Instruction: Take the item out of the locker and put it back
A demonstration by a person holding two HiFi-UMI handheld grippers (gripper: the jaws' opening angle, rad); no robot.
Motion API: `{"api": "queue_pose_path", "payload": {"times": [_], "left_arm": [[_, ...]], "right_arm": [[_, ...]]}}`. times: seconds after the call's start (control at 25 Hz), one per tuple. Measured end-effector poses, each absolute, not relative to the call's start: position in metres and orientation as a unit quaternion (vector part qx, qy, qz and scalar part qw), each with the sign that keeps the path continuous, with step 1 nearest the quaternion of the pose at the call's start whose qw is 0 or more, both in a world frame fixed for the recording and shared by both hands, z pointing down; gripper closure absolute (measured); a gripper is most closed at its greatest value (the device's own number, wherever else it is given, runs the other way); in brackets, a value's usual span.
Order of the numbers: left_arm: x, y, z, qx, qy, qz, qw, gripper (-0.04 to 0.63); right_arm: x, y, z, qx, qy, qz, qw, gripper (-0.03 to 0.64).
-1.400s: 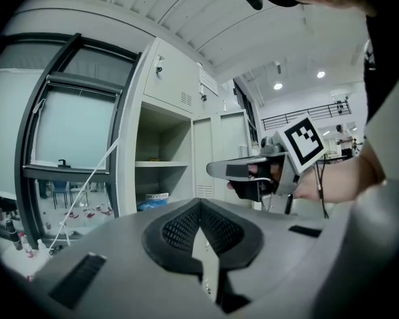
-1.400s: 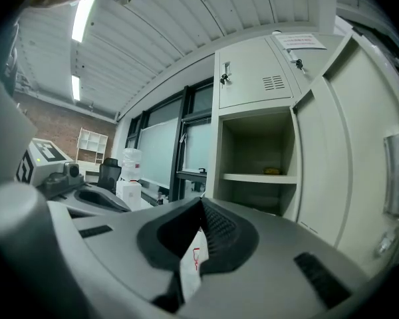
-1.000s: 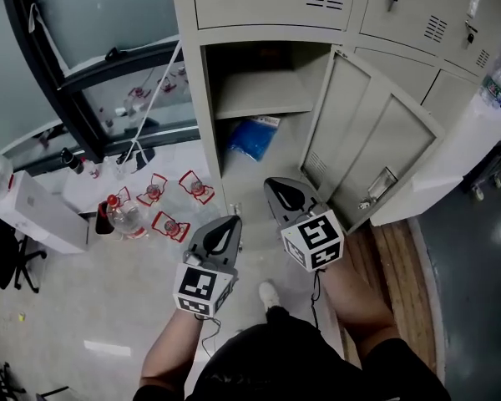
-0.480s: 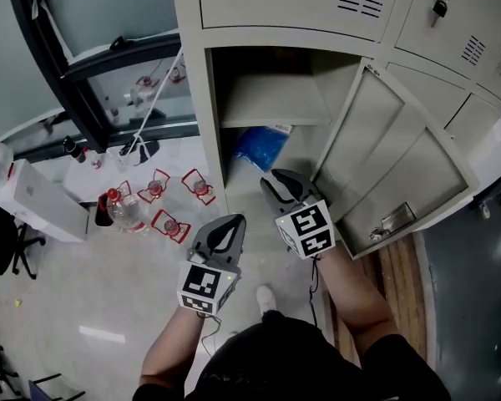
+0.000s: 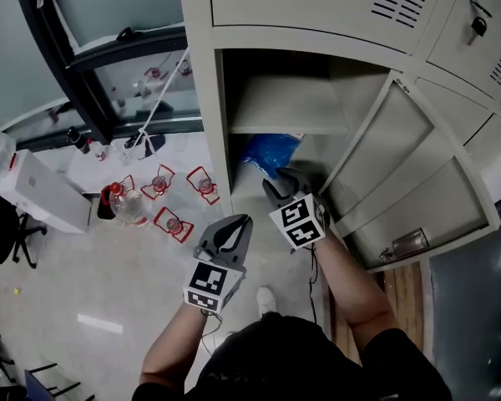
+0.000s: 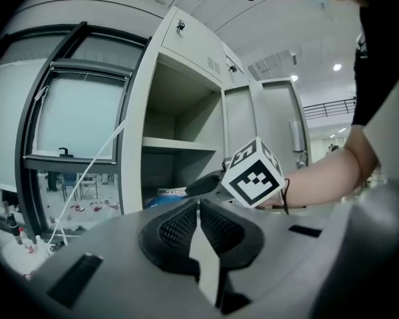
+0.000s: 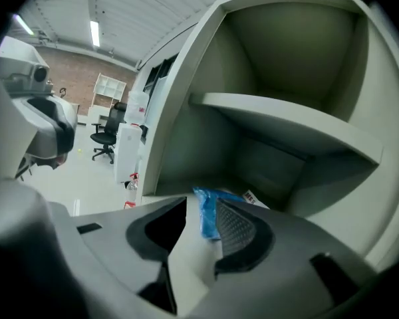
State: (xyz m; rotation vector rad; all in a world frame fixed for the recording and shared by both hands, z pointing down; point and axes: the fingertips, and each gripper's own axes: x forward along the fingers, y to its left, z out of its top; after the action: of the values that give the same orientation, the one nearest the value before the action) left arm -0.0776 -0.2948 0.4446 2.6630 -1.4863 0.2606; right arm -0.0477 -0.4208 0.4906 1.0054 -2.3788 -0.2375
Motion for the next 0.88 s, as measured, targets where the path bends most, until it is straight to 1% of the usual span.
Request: {"api": "queue_pose_path", "payload": {"times": [0.28, 0.64, 0.72, 0.88], "left_arm": [[-0.079, -0.305, 0.454, 0.870, -0.483, 0.092, 0.048, 0.591], [-0.092, -0.312, 0.461, 0.868, -0.486, 0.088, 0.056, 0.591], [-0.095, -0.312, 0.461, 0.867, -0.487, 0.086, 0.058, 0.591], [-0.098, -0.312, 0.462, 0.866, -0.490, 0.085, 0.061, 0.591]], "right_arm": [[-0.055, -0.451, 0.524, 0.366, -0.859, -0.114, 0.339, 0.464], [-0.065, -0.471, 0.547, 0.358, -0.842, -0.119, 0.387, 0.461], [-0.064, -0.475, 0.549, 0.362, -0.839, -0.114, 0.391, 0.477], [-0.061, -0.479, 0.553, 0.370, -0.834, -0.097, 0.398, 0.540]]}}
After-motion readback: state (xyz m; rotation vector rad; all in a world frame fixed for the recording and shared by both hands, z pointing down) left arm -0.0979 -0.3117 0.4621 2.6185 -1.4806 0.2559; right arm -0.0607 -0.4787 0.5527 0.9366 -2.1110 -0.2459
